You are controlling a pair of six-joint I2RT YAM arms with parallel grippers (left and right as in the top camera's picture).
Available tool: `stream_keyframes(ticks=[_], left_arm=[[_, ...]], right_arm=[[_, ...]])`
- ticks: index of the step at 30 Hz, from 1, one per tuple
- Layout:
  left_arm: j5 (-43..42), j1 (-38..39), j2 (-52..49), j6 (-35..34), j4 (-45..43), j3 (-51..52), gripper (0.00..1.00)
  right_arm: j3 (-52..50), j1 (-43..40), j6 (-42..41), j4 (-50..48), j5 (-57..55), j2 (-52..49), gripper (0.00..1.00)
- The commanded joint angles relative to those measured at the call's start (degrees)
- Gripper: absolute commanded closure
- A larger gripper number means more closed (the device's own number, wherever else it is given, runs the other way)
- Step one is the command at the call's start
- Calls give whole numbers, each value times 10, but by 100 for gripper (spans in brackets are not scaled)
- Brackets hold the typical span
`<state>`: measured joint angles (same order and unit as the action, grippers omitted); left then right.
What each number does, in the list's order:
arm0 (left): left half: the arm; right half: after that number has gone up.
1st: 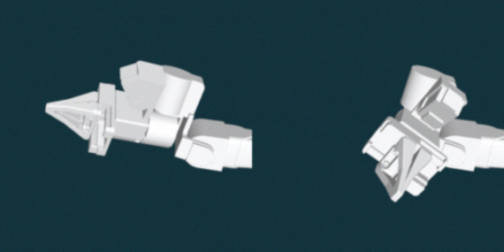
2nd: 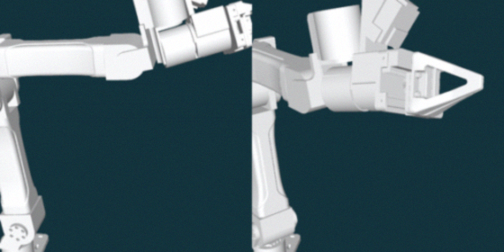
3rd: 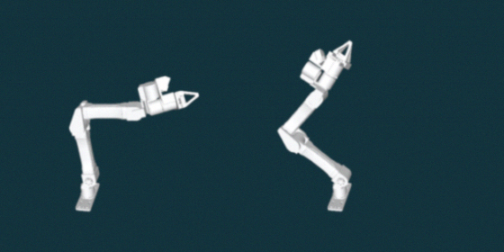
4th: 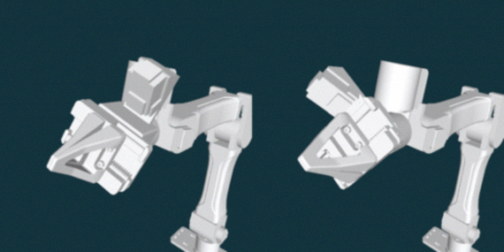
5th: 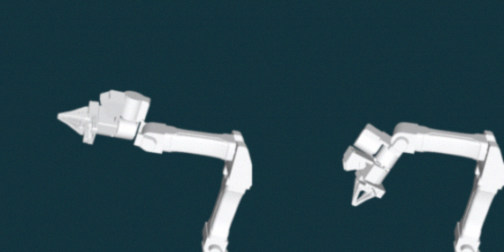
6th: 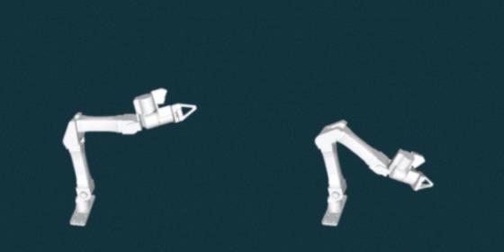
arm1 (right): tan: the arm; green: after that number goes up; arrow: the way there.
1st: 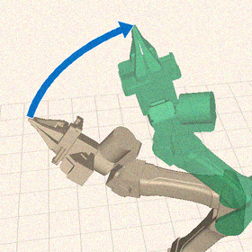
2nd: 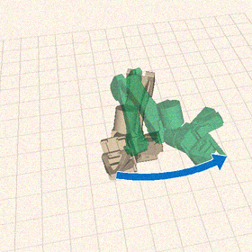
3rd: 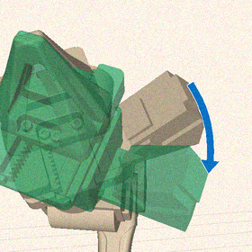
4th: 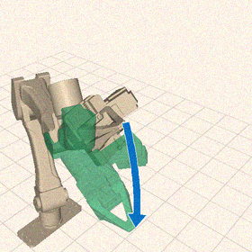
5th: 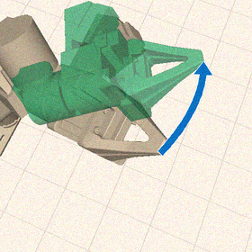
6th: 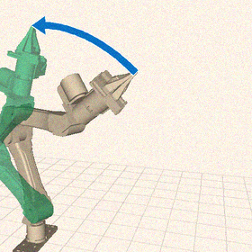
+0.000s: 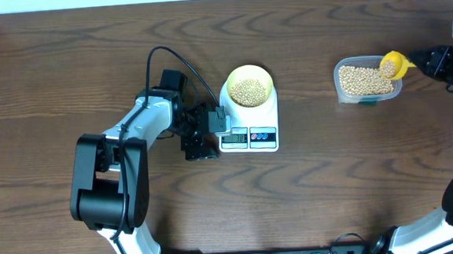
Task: Scoop item into bowl and weigh 50g on scale
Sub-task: 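Scoop soybeans and lift the scoop out of the tub with the right gripper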
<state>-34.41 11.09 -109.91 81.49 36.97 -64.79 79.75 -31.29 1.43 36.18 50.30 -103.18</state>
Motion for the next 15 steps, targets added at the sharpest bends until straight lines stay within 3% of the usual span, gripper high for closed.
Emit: stream_keyframes(ticks=[1, 15], left_arm=[[-7, 1, -3, 10, 0, 6, 2], [-7, 1, -3, 10, 0, 6, 2]], right_arm=[[-2, -3, -8, 0, 74, 9, 99], [-3, 23, -33, -9, 118, 9, 99]])
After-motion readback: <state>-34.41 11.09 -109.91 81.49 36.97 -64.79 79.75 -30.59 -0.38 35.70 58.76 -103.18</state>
